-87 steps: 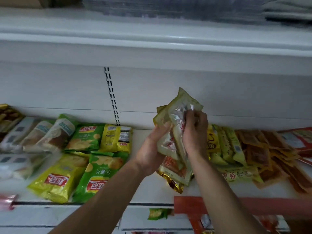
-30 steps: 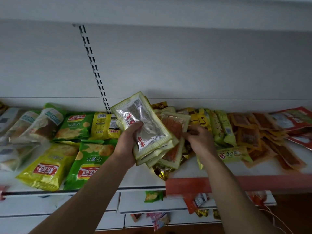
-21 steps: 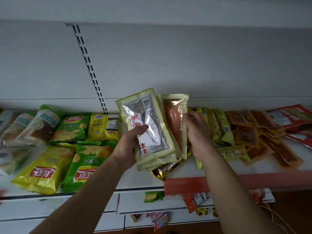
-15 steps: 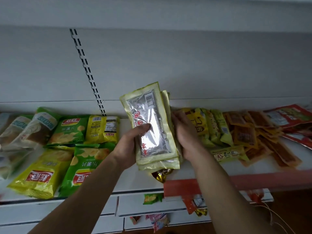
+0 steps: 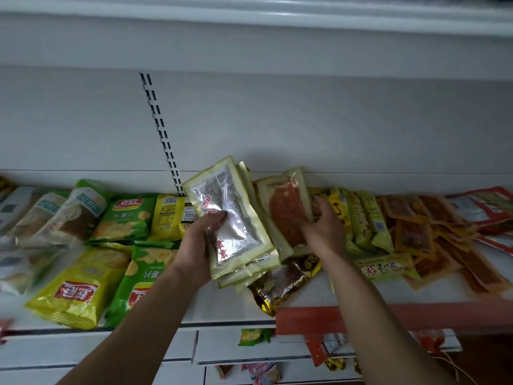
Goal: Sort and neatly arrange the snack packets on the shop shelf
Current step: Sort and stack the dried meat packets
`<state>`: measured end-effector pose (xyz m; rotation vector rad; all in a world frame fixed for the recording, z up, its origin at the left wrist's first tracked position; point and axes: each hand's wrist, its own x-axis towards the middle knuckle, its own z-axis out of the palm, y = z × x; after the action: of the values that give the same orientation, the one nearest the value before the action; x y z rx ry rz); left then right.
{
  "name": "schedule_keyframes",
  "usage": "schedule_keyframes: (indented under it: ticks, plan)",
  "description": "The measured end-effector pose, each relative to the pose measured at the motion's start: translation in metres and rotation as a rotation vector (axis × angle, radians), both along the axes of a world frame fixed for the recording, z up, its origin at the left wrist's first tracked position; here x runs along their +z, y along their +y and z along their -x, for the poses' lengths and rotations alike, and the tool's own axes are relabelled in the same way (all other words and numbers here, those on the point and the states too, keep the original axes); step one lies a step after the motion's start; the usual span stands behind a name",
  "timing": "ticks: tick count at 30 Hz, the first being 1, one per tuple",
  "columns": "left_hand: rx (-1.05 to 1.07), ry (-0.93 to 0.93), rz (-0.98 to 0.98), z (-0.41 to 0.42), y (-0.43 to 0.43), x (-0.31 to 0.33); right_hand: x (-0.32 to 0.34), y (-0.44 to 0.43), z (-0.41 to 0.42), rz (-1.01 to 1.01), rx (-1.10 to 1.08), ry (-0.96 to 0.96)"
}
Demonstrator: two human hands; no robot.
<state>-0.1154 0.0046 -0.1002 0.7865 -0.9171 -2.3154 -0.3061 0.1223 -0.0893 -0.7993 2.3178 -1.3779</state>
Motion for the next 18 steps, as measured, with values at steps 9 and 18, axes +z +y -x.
schedule_keyframes:
  ticks: [9,18]
  plan:
    - [-0.048,0.074,0.165,0.017,0.01,0.02,0.025,-0.008,-0.024,0.234,0.231,-0.404]
    - [0.189,0.065,0.058,-0.002,-0.005,0.009,0.011,0.007,-0.03,-0.056,0.266,0.147]
